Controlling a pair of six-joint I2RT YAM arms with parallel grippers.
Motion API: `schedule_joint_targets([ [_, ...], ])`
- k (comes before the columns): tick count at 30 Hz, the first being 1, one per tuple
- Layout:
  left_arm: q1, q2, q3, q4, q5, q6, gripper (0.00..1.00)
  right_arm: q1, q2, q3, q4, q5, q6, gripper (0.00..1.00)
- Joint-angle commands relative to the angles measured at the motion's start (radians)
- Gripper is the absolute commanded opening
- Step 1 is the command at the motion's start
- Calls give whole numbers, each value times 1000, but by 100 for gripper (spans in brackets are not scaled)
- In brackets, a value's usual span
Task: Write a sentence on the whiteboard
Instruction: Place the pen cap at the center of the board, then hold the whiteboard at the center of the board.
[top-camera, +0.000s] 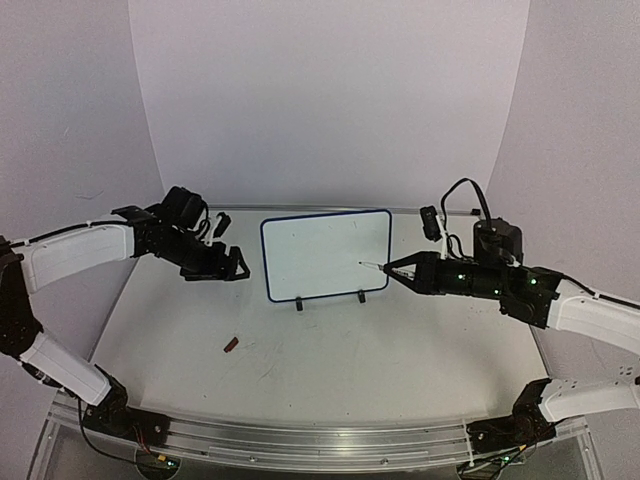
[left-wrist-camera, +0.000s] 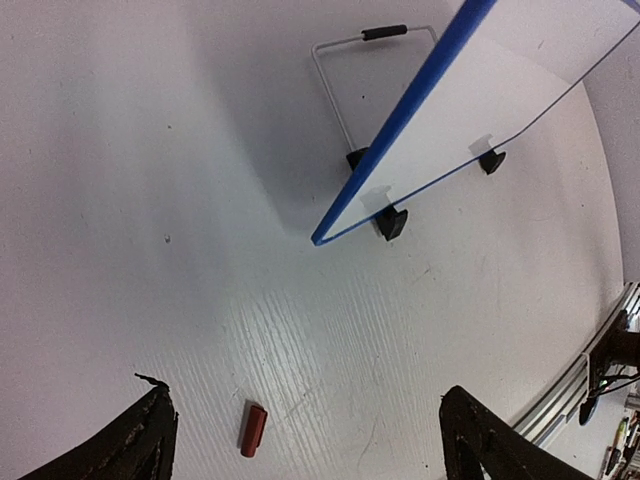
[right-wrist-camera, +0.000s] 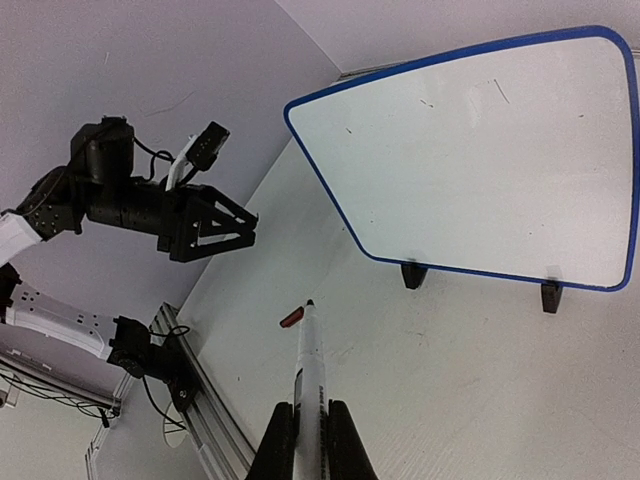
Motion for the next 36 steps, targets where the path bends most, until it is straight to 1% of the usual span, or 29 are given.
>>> schedule_joint_targets([
  [1, 81, 45, 95, -10, 156, 201, 89, 2, -43, -6, 8, -26, -13, 0],
  [5, 117, 51, 124, 114, 298, 266, 89, 2, -54, -2, 21, -38, -14, 0],
  [9, 124, 92, 180, 179, 411, 316, 89, 2, -32, 6, 65, -65, -13, 0],
  [12, 126, 154, 228, 186, 452, 387, 88, 2, 4, 21, 109, -93, -9, 0],
  [16, 132, 260, 295, 158, 463, 447, 86, 2, 52, 36, 164, -130, 0, 0],
  [18, 133, 303, 326, 156, 463, 460, 80, 4, 64, 33, 183, -139, 5, 0],
  [21, 133, 339, 347, 176, 481, 464, 62, 5, 72, 21, 205, -137, 3, 0],
  [24, 132, 346, 343, 199, 508, 467, 50, 11, 85, 12, 213, -113, -5, 0],
  [27, 133, 341, 333, 205, 515, 477, 43, 26, 109, 20, 214, -91, -19, 0],
  [34, 133, 340, 347, 200, 519, 496, 32, 61, 186, 66, 241, -58, -46, 0],
  [36, 133, 338, 349, 199, 520, 501, 26, 67, 210, 74, 256, -48, -45, 0],
])
